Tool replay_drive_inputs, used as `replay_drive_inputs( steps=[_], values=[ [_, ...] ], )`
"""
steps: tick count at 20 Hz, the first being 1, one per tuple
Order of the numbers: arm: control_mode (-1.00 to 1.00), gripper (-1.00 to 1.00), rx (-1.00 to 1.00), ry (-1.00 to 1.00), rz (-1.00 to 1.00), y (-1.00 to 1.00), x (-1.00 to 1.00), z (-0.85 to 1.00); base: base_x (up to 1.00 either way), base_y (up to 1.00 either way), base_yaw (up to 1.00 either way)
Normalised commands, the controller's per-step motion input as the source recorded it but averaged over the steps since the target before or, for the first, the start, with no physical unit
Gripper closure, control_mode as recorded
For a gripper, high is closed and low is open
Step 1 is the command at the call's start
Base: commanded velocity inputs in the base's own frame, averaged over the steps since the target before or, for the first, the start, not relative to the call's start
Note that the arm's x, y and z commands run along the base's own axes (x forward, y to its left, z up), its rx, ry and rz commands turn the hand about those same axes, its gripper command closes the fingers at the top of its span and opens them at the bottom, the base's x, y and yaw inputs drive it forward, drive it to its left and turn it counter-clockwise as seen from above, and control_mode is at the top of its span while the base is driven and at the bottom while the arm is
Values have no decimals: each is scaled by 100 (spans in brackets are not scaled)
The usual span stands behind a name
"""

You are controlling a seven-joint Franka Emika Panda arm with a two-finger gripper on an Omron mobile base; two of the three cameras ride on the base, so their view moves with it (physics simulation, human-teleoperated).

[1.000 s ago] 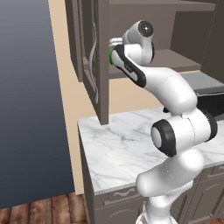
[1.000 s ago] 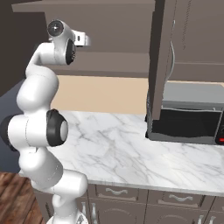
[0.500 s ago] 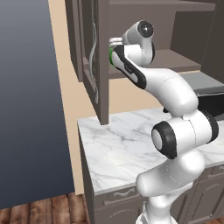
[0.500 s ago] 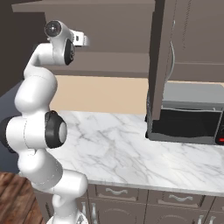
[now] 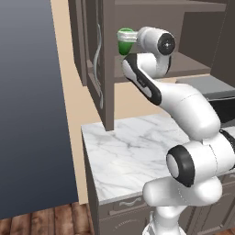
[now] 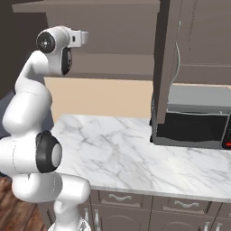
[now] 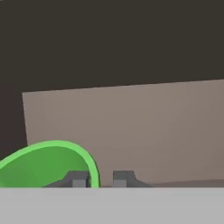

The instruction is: Open the cabinet directly in front. Then move the beer and the cup to the dining counter with the candle on it.

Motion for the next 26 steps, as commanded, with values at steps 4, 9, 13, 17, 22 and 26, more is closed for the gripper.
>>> replay_drive_inputs(
  steps=[4,9,13,17,22,26],
  values=[
    [-100,100,15,-8,0,-28,-100,32,0,0,0],
    [-100,100,23,3,-7,-50,-100,75,0,0,0],
    [-100,100,22,23,-8,-56,-100,83,0,0,0],
    [-100,100,5,30,-5,-25,-100,13,0,0,0],
    [-100,100,-11,35,0,1,-100,-84,0,0,0],
    [-100,100,-23,15,0,13,-100,-100,0,0,0]
  ],
)
